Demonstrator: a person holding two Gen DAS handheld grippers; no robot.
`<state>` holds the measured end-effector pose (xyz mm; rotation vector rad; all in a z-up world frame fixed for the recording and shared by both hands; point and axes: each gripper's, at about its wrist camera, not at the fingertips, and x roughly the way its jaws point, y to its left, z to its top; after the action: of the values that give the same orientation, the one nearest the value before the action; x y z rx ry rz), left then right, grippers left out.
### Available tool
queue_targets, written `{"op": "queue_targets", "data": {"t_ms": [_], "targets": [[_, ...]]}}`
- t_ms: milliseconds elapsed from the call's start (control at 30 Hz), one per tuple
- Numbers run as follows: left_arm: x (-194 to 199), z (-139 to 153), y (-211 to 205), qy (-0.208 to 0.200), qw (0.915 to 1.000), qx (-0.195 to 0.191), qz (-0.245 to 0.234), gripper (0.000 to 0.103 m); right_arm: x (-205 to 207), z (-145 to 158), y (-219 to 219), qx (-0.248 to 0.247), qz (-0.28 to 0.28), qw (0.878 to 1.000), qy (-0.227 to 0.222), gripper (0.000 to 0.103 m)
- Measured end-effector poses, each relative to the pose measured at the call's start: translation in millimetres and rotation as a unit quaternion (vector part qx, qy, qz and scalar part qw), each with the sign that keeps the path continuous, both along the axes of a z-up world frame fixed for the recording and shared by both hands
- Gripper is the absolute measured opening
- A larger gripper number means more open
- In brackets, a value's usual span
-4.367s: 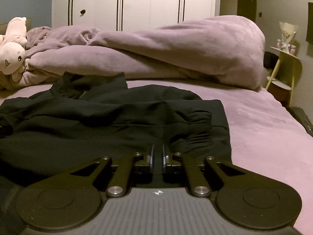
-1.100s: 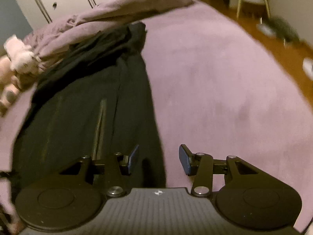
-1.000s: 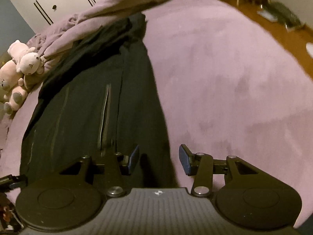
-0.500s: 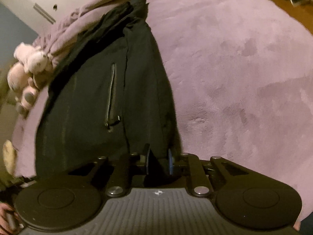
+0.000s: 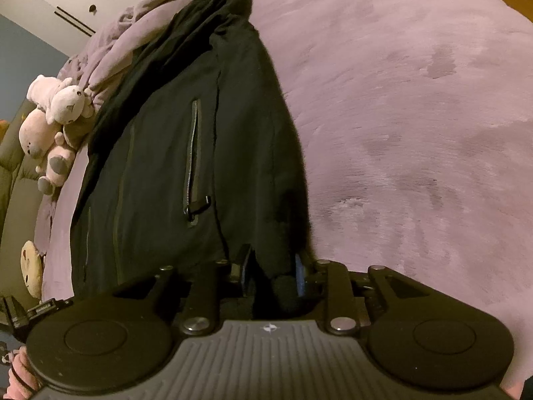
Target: Fold large clothes
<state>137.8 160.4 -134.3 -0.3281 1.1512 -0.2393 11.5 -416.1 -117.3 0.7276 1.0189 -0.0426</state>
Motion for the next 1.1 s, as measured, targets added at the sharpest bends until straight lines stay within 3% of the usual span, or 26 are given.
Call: {"op": "queue_targets", "data": {"t_ms": [100, 233, 433, 500, 533, 567, 633, 700, 800, 967, 1100], "targets": [[-0.8, 4.5, -4.0, -0.005, 0.9994, 0.002, -0.033, 0.067, 0.0, 1.6, 1.2, -0.001, 0.003, 1.000, -0.003, 0.023], [-0.5, 8.7, 6.2, 0.000, 0.9987, -0.039, -0.032, 0.054, -3.0, 1.9, -3.9, 0.033, -0.003, 0.999, -0.016, 0.018], [5.0, 0.0, -4.9, 0.016, 0.9980, -0.025, -0.056, 0.056, 4.1, -5.0, -2.8, 0.041, 0.003, 0.999, 0.002, 0.020], [8.5, 1.2, -8.0, 0.019, 0.9978, -0.028, -0.058, 0.050, 8.2, -3.2, -0.3, 0.034, 0.010, 0.999, 0.009, 0.021], [9.8, 3.4, -6.7, 0.021, 0.9972, -0.045, -0.056, 0.031, 9.3, -1.8, 0.5, 0.032, 0.013, 0.999, 0.010, 0.021], [12.0, 6.3, -5.3, 0.026, 0.9960, -0.069, -0.050, 0.029, 10.5, 0.2, 1.8, 0.029, 0.016, 0.999, 0.010, 0.018], [14.3, 21.6, -5.3, 0.013, 0.9937, -0.099, -0.050, 0.027, 13.2, 6.9, 2.7, 0.037, 0.018, 0.999, -0.001, 0.016], [18.0, 41.3, -9.9, -0.012, 0.9898, -0.131, -0.053, 0.026, 15.8, 14.5, -0.4, 0.080, 0.008, 0.996, -0.027, 0.014], [32.9, 68.9, -17.8, -0.044, 0.9790, -0.194, -0.046, 0.025, 27.5, 28.3, -2.9, 0.120, -0.005, 0.991, -0.064, 0.014], [78.6, 96.5, -34.6, -0.093, 0.9666, -0.236, -0.035, 0.025, 65.6, 47.6, -11.2, 0.154, -0.034, 0.980, -0.121, 0.013], [126.5, 95.4, -42.3, -0.107, 0.9611, -0.255, 0.001, 0.025, 111.0, 61.7, -19.6, 0.146, -0.060, 0.974, -0.162, 0.011]]}}
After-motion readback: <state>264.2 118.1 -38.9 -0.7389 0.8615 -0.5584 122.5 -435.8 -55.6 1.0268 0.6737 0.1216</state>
